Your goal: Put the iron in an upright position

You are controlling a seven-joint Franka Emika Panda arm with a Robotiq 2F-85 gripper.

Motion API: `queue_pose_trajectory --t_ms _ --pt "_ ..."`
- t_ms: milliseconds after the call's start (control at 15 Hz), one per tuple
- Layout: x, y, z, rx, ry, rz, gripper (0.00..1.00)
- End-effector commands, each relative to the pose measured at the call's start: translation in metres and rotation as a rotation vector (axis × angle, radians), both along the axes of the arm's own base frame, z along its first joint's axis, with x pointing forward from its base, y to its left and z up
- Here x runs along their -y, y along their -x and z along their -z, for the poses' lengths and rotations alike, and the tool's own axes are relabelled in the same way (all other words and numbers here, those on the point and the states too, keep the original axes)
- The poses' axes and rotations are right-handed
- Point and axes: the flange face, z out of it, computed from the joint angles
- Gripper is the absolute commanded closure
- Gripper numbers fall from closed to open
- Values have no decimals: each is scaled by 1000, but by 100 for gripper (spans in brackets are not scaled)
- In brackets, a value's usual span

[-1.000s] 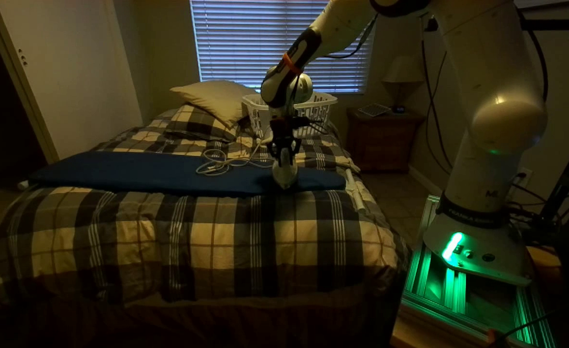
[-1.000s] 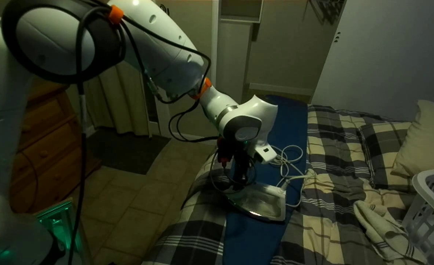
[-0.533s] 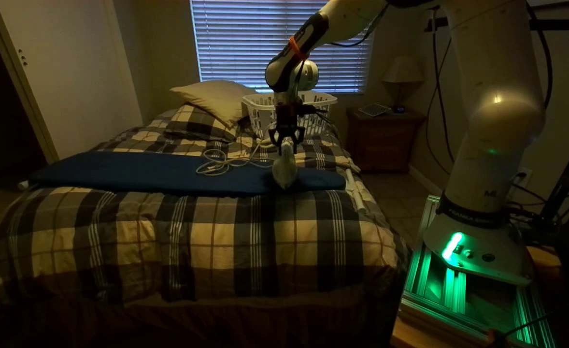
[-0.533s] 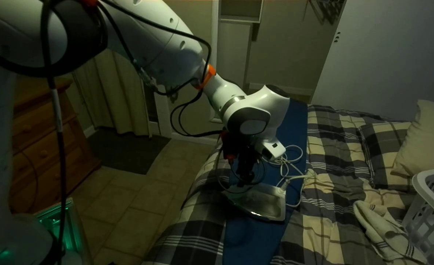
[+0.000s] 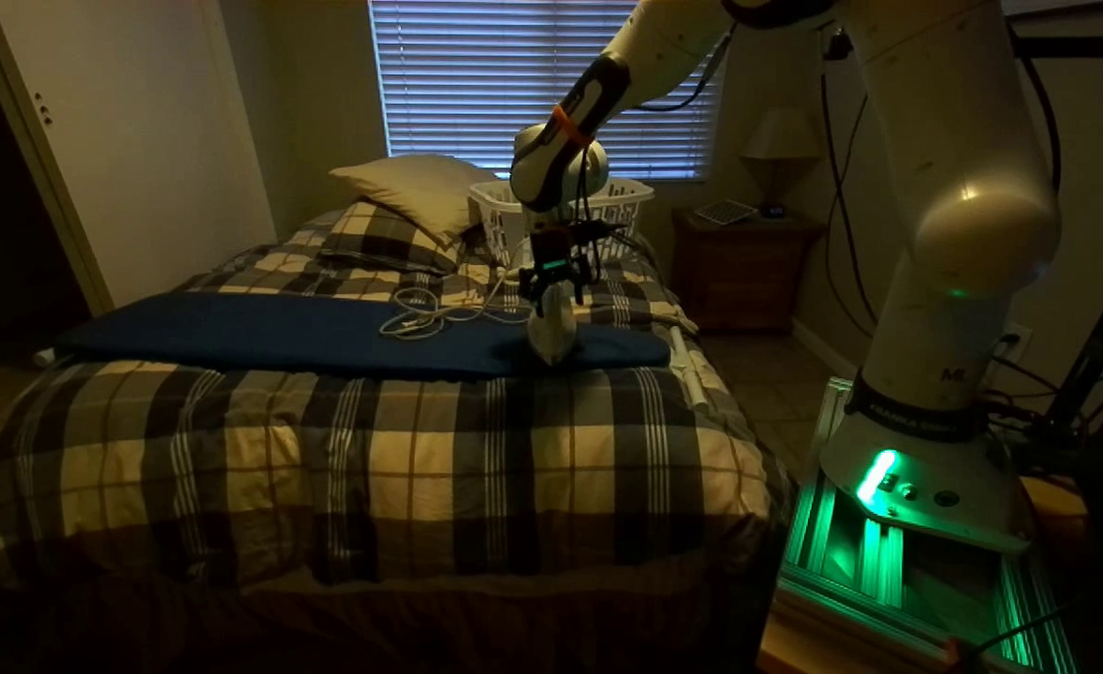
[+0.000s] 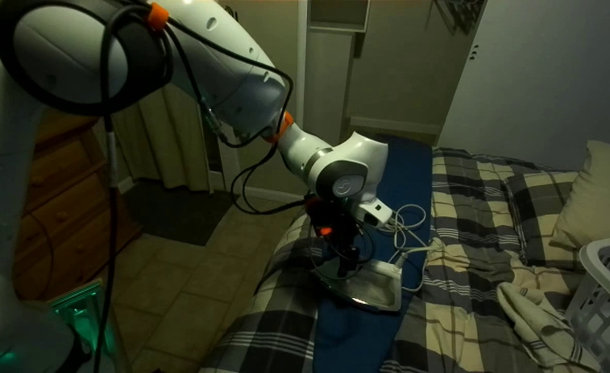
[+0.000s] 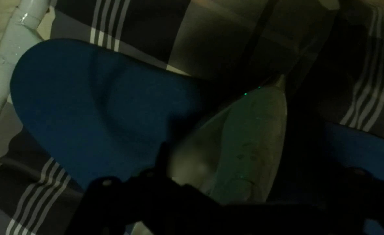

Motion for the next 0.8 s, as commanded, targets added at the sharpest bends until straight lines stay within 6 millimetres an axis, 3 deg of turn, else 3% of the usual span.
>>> queue_pose_trajectory --t_ms 0,67,133,267,600,733 --pt "-3 -3 10 25 83 -90 0" --pt "-5 -5 11 40 91 -107 1" --pt "-8 -5 11 59 94 -118 26" --pt "-11 -8 12 83 99 -127 31" --pt "-10 -10 11 93 110 -130 66" --pt "-8 -10 8 89 94 -115 75"
